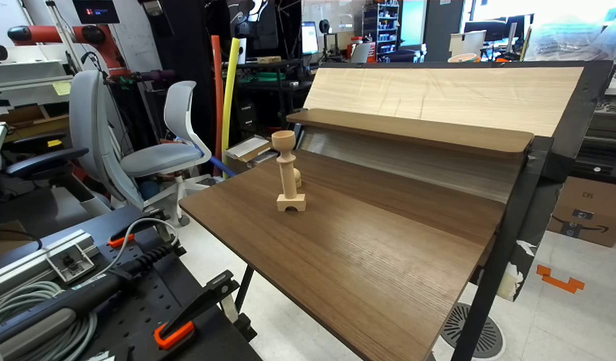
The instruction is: Put the wooden cup on the table
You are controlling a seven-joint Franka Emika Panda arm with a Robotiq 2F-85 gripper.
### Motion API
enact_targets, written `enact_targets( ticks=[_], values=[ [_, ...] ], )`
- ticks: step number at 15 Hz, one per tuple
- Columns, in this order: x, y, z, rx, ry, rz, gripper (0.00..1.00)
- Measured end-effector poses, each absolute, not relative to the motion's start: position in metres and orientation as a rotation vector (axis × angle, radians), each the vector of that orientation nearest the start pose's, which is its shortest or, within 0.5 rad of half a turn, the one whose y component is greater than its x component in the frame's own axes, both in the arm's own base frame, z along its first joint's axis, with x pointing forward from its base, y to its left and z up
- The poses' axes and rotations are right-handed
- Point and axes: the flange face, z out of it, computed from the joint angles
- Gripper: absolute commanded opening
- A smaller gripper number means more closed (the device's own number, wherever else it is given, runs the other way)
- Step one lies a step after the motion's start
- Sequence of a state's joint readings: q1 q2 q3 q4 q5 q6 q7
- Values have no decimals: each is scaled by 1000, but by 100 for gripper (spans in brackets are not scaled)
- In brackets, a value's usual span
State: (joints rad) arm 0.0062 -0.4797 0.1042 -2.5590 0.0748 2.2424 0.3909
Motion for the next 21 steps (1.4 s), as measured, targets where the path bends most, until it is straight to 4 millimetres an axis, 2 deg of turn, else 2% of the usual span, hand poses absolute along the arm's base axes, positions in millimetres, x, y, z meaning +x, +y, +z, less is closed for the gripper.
enact_targets(
  ticks=[6, 11, 16, 21],
  values=[
    [454, 51, 417, -2877, 905, -321, 100],
    [498, 49, 383, -2766, 1218, -345, 100],
    [536, 45, 351, -2644, 1544, -330, 100],
    [567, 44, 322, -2508, 1783, -293, 100]
  ],
)
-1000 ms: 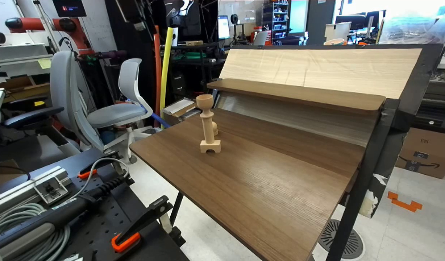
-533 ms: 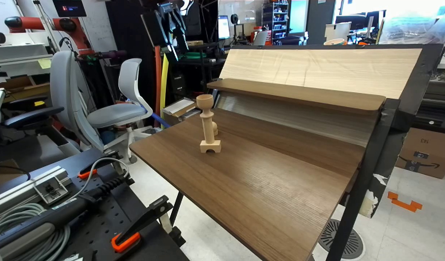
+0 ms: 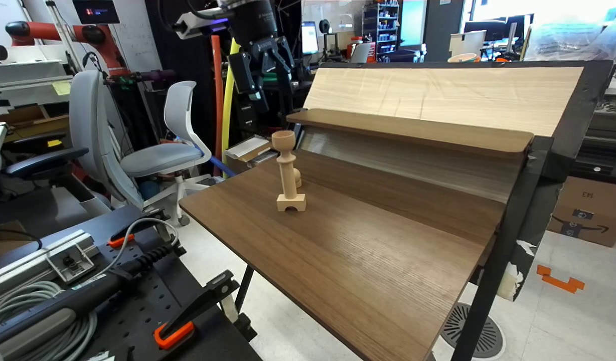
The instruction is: Put the wooden cup on the table
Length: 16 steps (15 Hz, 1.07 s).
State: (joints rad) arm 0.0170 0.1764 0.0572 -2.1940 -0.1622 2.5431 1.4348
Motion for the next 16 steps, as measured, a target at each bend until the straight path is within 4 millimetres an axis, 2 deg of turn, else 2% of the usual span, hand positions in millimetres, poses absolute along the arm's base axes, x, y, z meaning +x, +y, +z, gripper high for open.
enact_targets(
  ticks=[4, 9, 16],
  values=[
    [581, 46, 300, -2445, 1907, -264, 100],
    [592, 51, 282, -2413, 2001, -234, 100],
    [591, 50, 271, -2409, 2120, -166, 100]
  ],
)
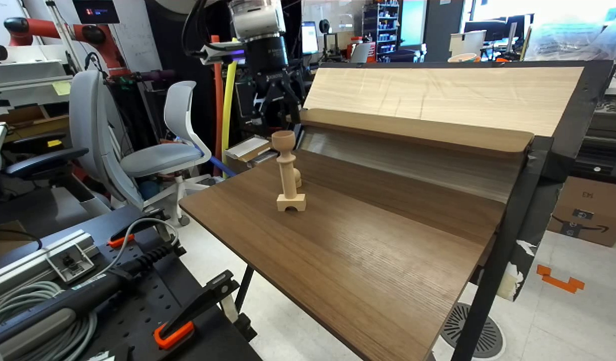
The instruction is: Put the wooden cup on the table
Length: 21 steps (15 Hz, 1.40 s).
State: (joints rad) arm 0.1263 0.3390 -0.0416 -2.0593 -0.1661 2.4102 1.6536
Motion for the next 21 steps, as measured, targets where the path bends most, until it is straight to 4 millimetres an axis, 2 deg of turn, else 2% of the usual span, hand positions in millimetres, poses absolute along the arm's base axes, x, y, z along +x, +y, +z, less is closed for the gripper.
enact_targets(
  ticks=[6, 7, 8, 10, 15, 16, 21],
  values=[
    [591, 44, 260, -2398, 2159, -152, 100],
    [592, 43, 258, -2396, 2166, -150, 96],
    [593, 42, 255, -2394, 2173, -147, 74],
    [592, 40, 249, -2393, 2187, -139, 69],
    [592, 35, 238, -2397, 2208, -125, 30],
    [593, 34, 237, -2396, 2210, -124, 27],
    [596, 47, 247, -2405, 2176, -148, 27]
  ],
)
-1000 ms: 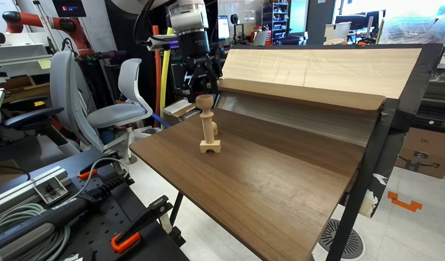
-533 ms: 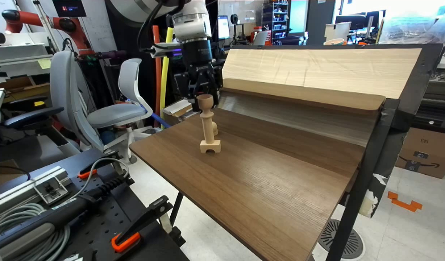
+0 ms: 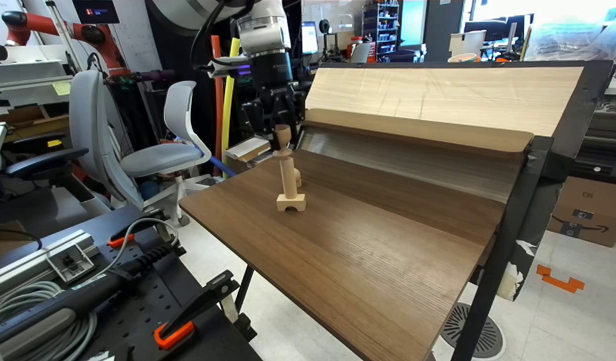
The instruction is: Put the wooden cup on the table
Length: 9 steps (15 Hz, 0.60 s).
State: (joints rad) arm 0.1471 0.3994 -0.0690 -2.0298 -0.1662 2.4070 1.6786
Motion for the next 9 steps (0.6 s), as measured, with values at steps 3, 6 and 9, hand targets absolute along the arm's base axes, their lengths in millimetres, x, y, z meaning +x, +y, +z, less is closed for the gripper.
enact_targets(
  ticks=[3, 6, 9],
  values=[
    [597, 62, 261, -2414, 2132, -173, 27],
    [595, 78, 264, -2438, 2097, -175, 27],
    [585, 91, 253, -2476, 2076, -147, 27]
  ],
)
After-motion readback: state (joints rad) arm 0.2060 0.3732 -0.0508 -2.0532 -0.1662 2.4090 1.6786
